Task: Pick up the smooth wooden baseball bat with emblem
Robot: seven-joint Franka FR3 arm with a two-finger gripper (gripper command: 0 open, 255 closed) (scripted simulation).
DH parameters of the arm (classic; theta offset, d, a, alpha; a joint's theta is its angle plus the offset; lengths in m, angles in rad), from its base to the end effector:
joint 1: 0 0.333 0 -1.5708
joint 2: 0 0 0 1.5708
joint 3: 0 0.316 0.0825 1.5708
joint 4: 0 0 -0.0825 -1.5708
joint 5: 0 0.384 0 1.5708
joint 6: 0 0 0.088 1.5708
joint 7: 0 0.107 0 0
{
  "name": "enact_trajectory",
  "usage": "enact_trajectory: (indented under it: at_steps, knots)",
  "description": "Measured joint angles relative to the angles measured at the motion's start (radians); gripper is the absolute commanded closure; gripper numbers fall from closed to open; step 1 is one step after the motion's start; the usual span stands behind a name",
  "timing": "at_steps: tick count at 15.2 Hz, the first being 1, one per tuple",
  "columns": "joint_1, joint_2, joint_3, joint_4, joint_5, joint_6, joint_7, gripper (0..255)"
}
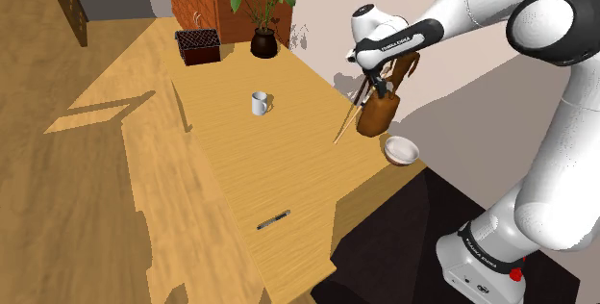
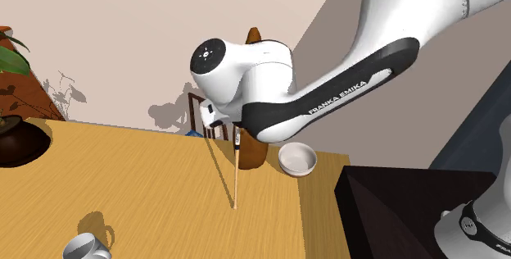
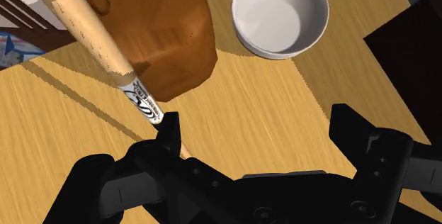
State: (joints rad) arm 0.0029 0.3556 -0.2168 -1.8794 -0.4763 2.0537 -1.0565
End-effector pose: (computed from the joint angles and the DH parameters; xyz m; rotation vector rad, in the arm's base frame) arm 0.5942 -0.1473 0.3190 2.3781 1.4789 -0.6076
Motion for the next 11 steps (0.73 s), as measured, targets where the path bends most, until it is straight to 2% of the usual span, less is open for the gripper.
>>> enact_trajectory:
  at_steps: [7, 11]
  knots:
    - [-0.011, 0.269, -0.012, 0.185, -0.130, 0.070, -0.117, 0]
    - [-0.011, 0.357, -0.014, 0.252, -0.158, 0.086, -0.138, 0]
